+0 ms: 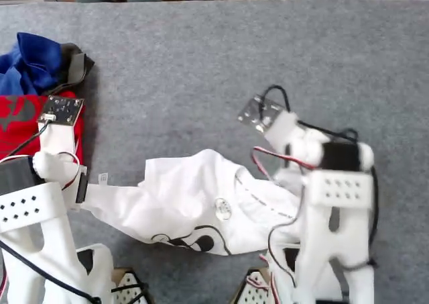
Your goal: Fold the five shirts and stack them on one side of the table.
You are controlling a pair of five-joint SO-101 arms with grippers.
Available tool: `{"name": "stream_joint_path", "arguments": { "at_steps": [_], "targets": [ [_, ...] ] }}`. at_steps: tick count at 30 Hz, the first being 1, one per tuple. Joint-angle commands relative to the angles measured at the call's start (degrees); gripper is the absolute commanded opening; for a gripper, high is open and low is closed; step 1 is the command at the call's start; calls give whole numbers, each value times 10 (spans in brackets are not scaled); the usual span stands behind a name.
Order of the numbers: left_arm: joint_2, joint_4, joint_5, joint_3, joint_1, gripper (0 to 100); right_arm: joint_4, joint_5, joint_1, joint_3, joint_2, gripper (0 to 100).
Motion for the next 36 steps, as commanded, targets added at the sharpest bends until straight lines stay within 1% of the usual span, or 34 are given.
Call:
{"name": "stream_joint_path", "arguments": {
  "at_steps": [1, 5, 8, 14, 15, 17, 19, 20, 21, 27, 31, 36],
  "targets": [
    [2, -4, -4, -3, -2, 29, -52, -79, -117, -55, 90, 204],
    [2, -2, -3, -3, -7, 29, -89, -131, -222, -120, 230, 202],
    [1, -1, -3, -3, -7, 29, -97, -152, -264, -178, 338, 202],
    [1, -1, -2, -3, -7, 29, -105, -184, -280, -291, 526, 198],
    [1, -1, -2, -3, -7, 29, -105, -185, -279, -305, 553, 185],
    [1, -1, -2, -3, -7, 29, -102, -186, -278, -325, 590, 116],
    [1, -1, -2, -3, -7, 29, -97, -186, -272, -332, 614, 19],
    [1, -1, -2, -3, -7, 29, -96, -186, -266, -332, 620, 13],
    [1, -1, -3, -3, -7, 29, -90, -186, -258, -331, 621, 25],
    [1, -4, -4, -3, -7, 29, -53, -180, -177, -323, 603, 14],
    [2, -6, -4, -3, -4, 29, -41, -130, -119, -268, 538, 14],
    [2, -37, -4, 7, -2, 29, -57, -53, -63, -124, 438, 14]
  ]
}}
